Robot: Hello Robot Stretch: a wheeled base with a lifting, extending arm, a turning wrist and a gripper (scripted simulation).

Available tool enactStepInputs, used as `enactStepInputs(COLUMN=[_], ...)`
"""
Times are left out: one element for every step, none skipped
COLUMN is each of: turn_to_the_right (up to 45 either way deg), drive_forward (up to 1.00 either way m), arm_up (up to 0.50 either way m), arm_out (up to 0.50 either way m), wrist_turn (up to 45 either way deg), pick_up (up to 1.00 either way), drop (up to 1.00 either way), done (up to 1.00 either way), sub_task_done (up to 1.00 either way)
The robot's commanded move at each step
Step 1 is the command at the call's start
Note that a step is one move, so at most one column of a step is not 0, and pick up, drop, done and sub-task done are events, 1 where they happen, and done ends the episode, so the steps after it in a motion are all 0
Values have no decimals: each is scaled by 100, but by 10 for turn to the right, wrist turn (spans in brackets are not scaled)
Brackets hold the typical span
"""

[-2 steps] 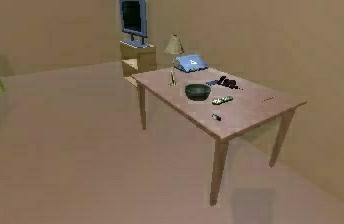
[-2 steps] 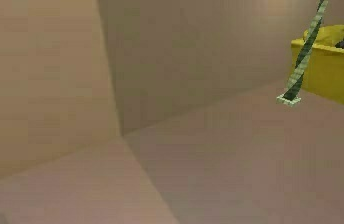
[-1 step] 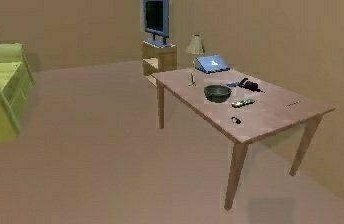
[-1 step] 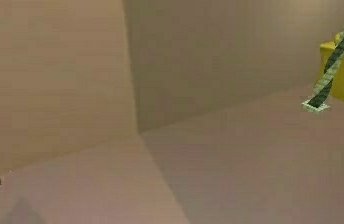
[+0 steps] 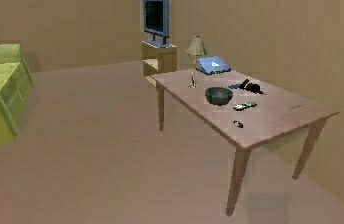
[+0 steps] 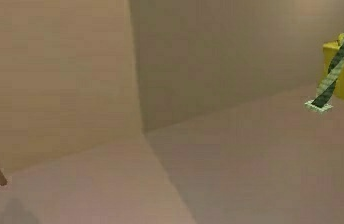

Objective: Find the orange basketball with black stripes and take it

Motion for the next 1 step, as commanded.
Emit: enactStepInputs(turn_to_the_right=[450], drive_forward=[0], arm_up=[0], arm_out=[0], wrist_turn=[0], pick_up=[0], drop=[0], done=[0], sub_task_done=[0])
